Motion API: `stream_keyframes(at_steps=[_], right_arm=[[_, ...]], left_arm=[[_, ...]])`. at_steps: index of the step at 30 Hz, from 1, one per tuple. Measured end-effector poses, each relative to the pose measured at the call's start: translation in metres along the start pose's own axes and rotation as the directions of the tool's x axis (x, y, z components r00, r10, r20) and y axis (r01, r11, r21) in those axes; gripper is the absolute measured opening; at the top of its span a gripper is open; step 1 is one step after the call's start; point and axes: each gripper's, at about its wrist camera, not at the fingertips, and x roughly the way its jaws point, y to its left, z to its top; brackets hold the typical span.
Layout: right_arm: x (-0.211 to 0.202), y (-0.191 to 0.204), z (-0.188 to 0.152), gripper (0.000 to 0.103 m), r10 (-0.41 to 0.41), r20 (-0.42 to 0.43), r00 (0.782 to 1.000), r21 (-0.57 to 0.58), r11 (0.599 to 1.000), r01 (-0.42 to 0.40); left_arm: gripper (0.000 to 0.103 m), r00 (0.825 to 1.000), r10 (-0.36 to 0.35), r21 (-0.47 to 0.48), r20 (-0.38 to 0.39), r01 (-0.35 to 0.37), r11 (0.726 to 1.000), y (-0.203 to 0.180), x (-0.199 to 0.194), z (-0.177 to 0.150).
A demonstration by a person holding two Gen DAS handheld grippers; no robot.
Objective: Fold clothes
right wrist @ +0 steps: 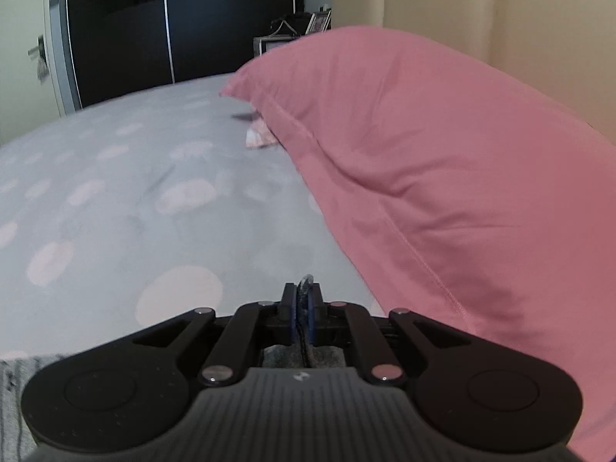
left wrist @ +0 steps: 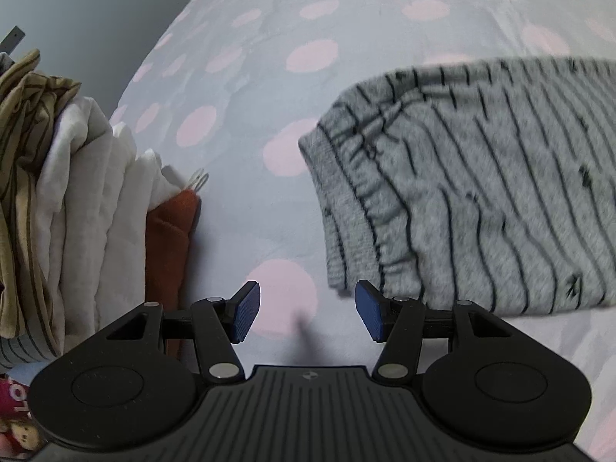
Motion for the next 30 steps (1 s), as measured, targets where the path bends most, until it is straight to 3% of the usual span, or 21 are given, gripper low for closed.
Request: stream_keyframes(at_steps=[3,4,5,6,9,11,14,18,19,21,24,30], right_arm=[[0.006,-0.001,-0.005,0.014,-0.001,-0.036,0.999,0.025,1.0,0.002],[0.002,-0.003,-0.004,0.029,-0.002,-0.026,1.0,0.042,0.999,0.003],[-0.003,-0.006,-0.004,0.05,-0.002,-0.013,1.0,0.06,0.998,0.003],[-0.009,-0.009,-0.003,0.054,-0.003,0.0,1.0,0.078,0.997,0.003],[-0.029,-0.02,-0.004,0.055,0.005,0.025,1.0,0.117,0.993,-0.007],[-0.044,-0.027,-0.01,0.062,0.027,0.022,0.999,0.149,0.988,-0.03],[-0.069,-0.03,-0.022,0.067,0.04,0.032,0.999,0.148,0.988,-0.045],[-0.101,-0.044,-0.037,0.072,0.051,0.014,0.999,0.178,0.983,-0.052],[-0.111,-0.049,-0.04,0.077,0.048,0.011,0.999,0.195,0.98,-0.05],[-0.126,-0.06,-0.048,0.086,0.045,-0.018,0.999,0.233,0.972,-0.039],[-0.142,-0.074,-0.059,0.087,0.063,-0.066,0.996,0.27,0.962,-0.043],[-0.154,-0.094,-0.082,0.087,0.024,-0.181,0.983,0.348,0.936,0.041]], left_arm=[[0.053,0.999,-0.025,-0.017,0.049,0.026,1.0,0.002,-0.006,0.002],[0.053,0.998,-0.029,-0.022,0.06,0.03,0.999,0.004,-0.007,0.003],[0.053,0.997,-0.035,-0.029,0.068,0.037,0.999,0.005,-0.008,0.004],[0.053,0.996,-0.044,-0.038,0.074,0.047,0.998,0.007,-0.009,0.004],[0.053,0.989,-0.087,-0.075,0.122,0.097,0.993,0.017,-0.014,0.004],[0.054,0.983,-0.11,-0.107,0.148,0.127,0.986,0.024,-0.013,0.003],[0.054,0.98,-0.146,-0.155,0.135,0.166,0.974,0.033,-0.009,-0.002],[0.054,0.972,-0.155,-0.172,0.178,0.186,0.967,0.043,-0.022,-0.008],[0.054,0.967,-0.156,-0.176,0.199,0.191,0.966,0.046,-0.027,-0.009],[0.054,0.963,-0.157,-0.196,0.217,0.2,0.96,0.052,-0.031,-0.011],[0.054,0.967,-0.143,-0.233,0.209,0.192,0.953,0.059,-0.031,-0.011],[0.054,0.975,-0.105,-0.256,0.197,0.154,0.954,0.063,-0.031,-0.013]])
